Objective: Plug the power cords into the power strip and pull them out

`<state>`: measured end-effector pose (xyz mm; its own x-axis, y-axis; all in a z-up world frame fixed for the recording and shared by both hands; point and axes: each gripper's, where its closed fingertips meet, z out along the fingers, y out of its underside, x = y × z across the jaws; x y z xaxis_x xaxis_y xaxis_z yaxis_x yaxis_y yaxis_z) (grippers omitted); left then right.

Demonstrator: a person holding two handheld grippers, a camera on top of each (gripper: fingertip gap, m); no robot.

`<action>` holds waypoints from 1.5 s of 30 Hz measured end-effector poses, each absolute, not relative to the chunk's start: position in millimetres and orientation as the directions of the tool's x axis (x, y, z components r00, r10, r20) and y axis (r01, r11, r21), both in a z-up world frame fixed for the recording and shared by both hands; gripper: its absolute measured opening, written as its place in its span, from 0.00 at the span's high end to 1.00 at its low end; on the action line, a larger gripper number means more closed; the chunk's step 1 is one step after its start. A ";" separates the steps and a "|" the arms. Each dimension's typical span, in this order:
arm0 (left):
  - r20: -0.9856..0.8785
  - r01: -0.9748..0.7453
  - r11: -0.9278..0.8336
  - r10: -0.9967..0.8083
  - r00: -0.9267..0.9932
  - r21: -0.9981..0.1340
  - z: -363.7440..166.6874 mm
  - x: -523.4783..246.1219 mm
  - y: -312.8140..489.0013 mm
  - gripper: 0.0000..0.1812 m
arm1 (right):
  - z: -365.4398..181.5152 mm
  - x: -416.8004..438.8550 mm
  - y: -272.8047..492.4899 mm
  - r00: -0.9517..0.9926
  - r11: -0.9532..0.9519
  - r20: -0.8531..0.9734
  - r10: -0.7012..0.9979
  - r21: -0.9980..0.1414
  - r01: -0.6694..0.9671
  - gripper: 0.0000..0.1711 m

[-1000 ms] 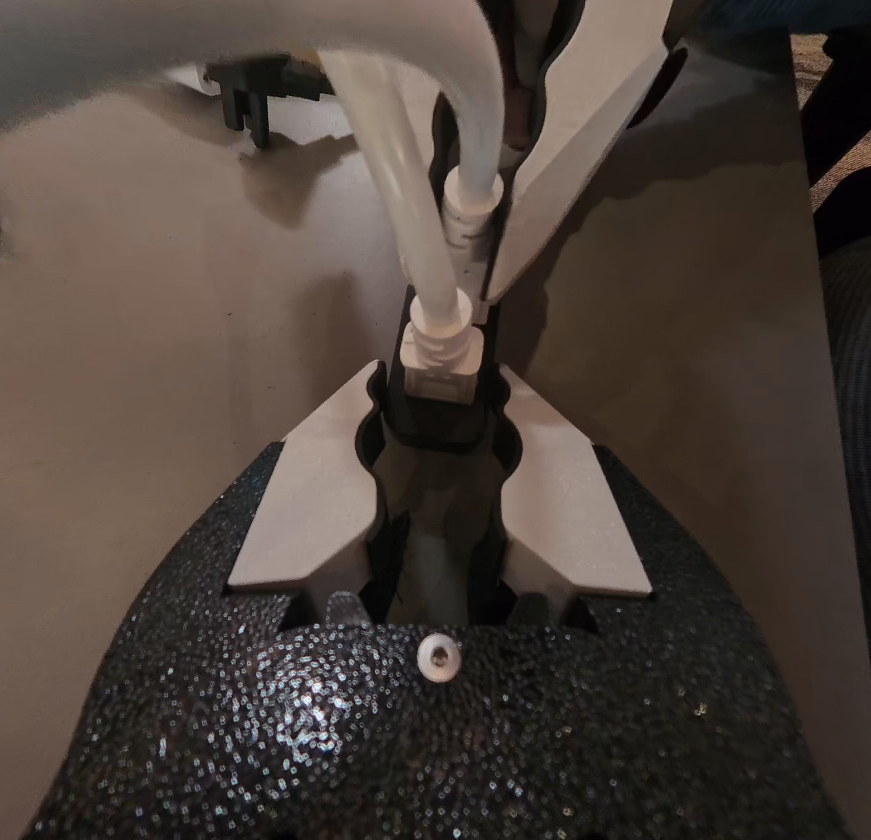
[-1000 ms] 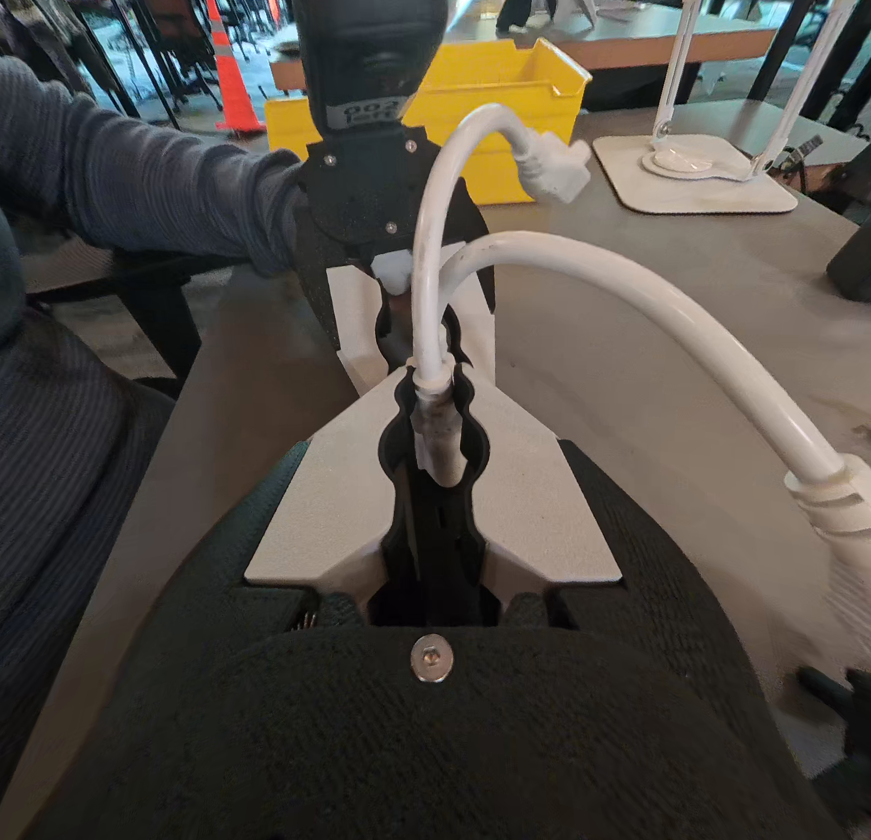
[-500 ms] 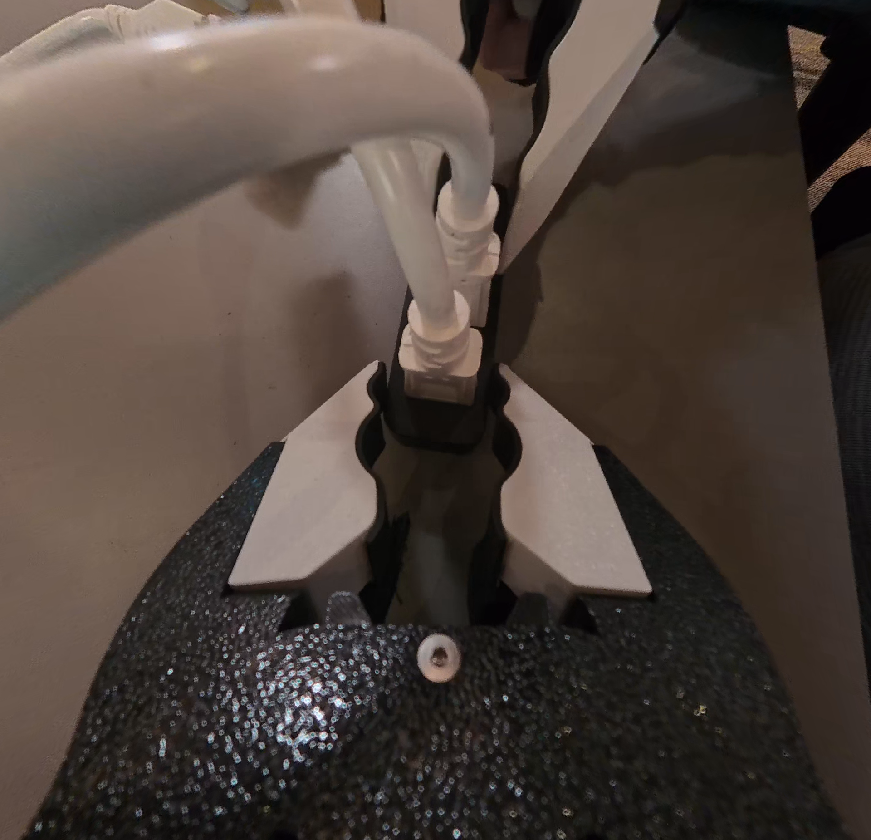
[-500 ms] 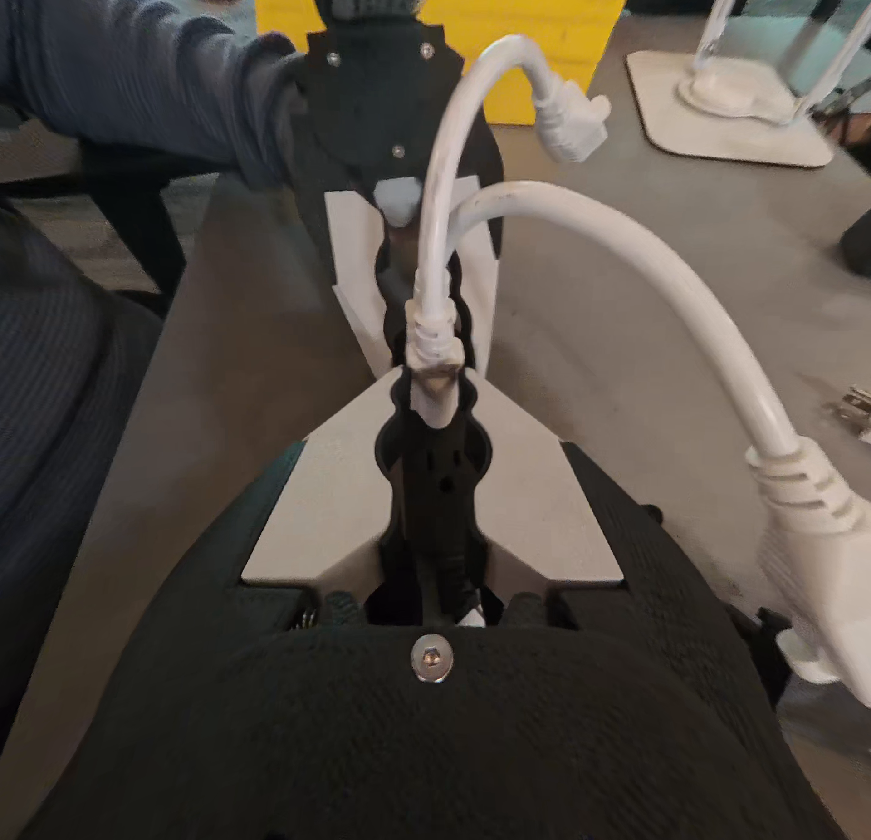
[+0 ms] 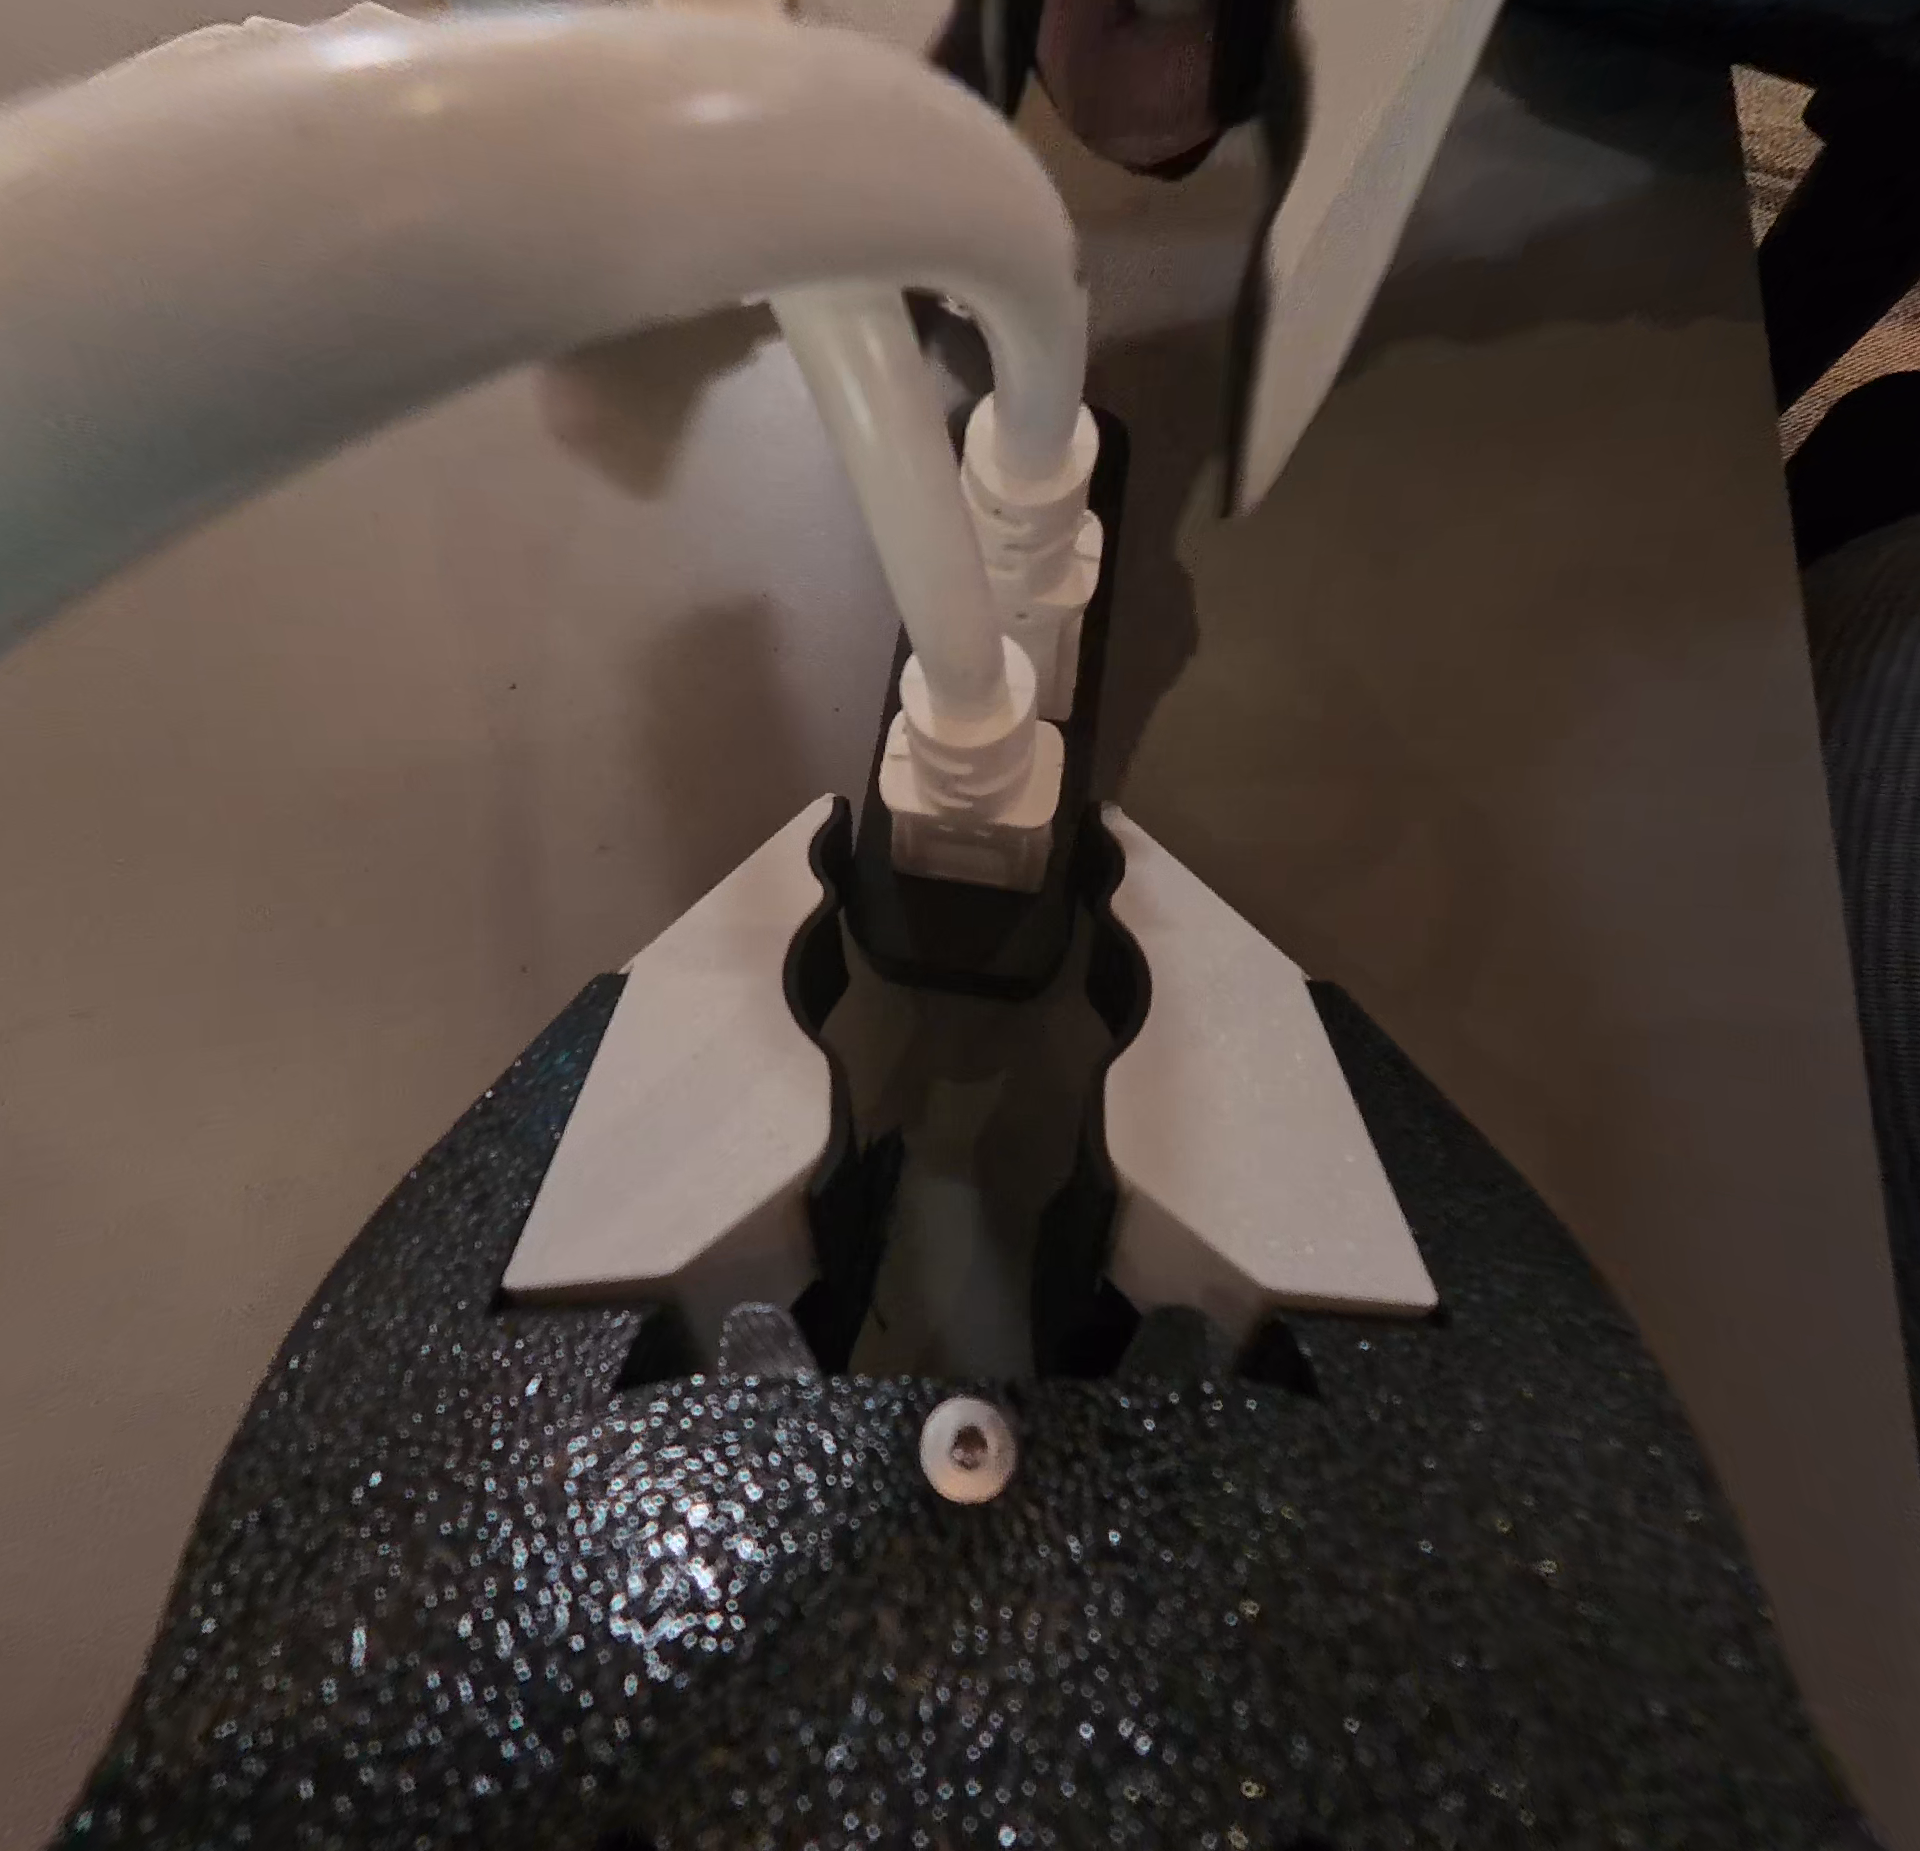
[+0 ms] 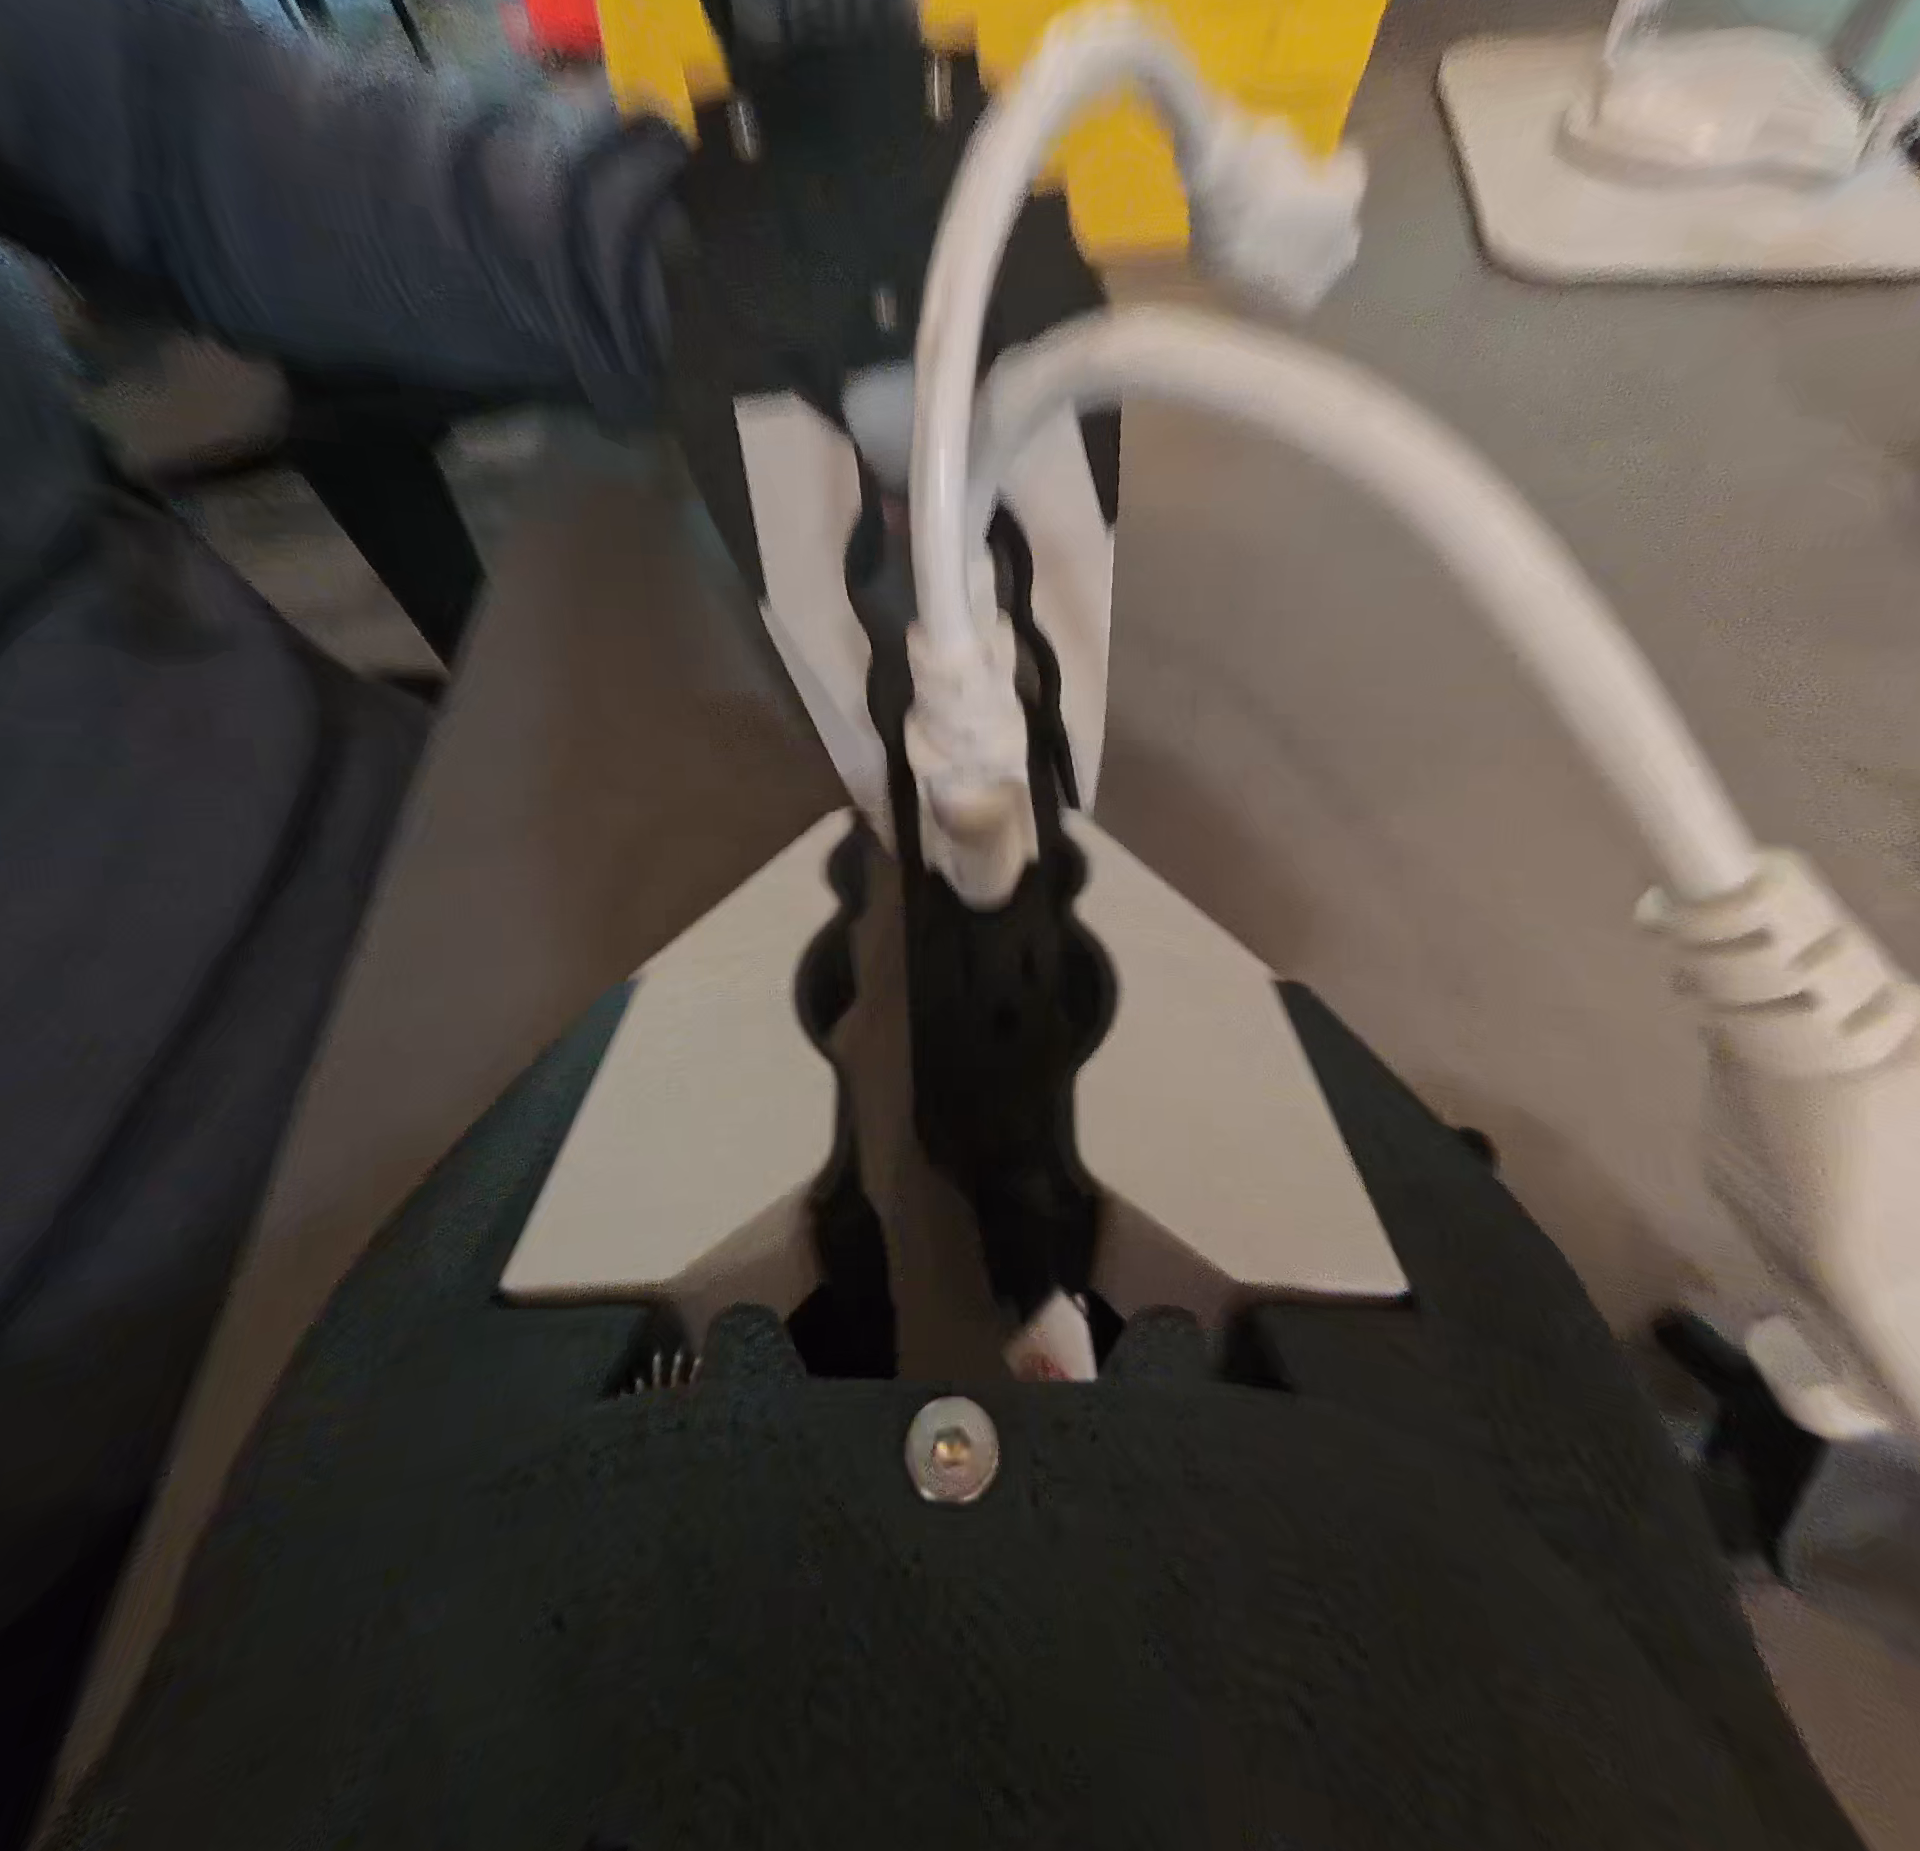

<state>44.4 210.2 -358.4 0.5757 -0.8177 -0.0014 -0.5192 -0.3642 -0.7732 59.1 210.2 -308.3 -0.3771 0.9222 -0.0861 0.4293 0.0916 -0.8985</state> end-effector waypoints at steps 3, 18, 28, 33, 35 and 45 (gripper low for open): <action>0.005 -0.515 -0.366 -0.819 0.574 -0.775 -358.2 44.6 210.3 0.76 | -280.6 45.9 209.3 -0.359 0.035 -0.081 0.930 -0.952 0.305 0.75; -0.006 -0.514 -0.362 -0.813 0.582 -0.778 -358.7 46.2 210.3 0.76 | -286.0 37.2 202.7 -0.383 0.069 -0.046 0.923 -0.957 0.283 0.95; 0.002 -0.514 -0.368 -0.815 0.580 -0.775 -358.9 48.0 209.7 0.76 | -286.3 39.3 202.3 -0.400 0.059 -0.049 0.915 -0.965 0.254 0.95; 0.003 -0.515 -0.367 -0.816 0.577 -0.775 -358.9 48.1 209.6 0.76 | -286.6 37.2 201.2 -0.386 0.066 -0.040 0.921 -0.964 0.258 0.95; 0.001 -0.514 -0.367 -0.814 0.580 -0.775 -358.9 48.0 209.6 0.76 | -286.3 38.0 201.6 -0.380 0.049 -0.053 0.923 -0.966 0.254 0.95; 0.015 -0.510 -0.367 -0.822 0.569 -0.778 -358.2 49.8 206.0 0.76 | -280.8 42.1 190.7 -0.413 -0.033 -0.134 0.901 -0.969 0.244 0.84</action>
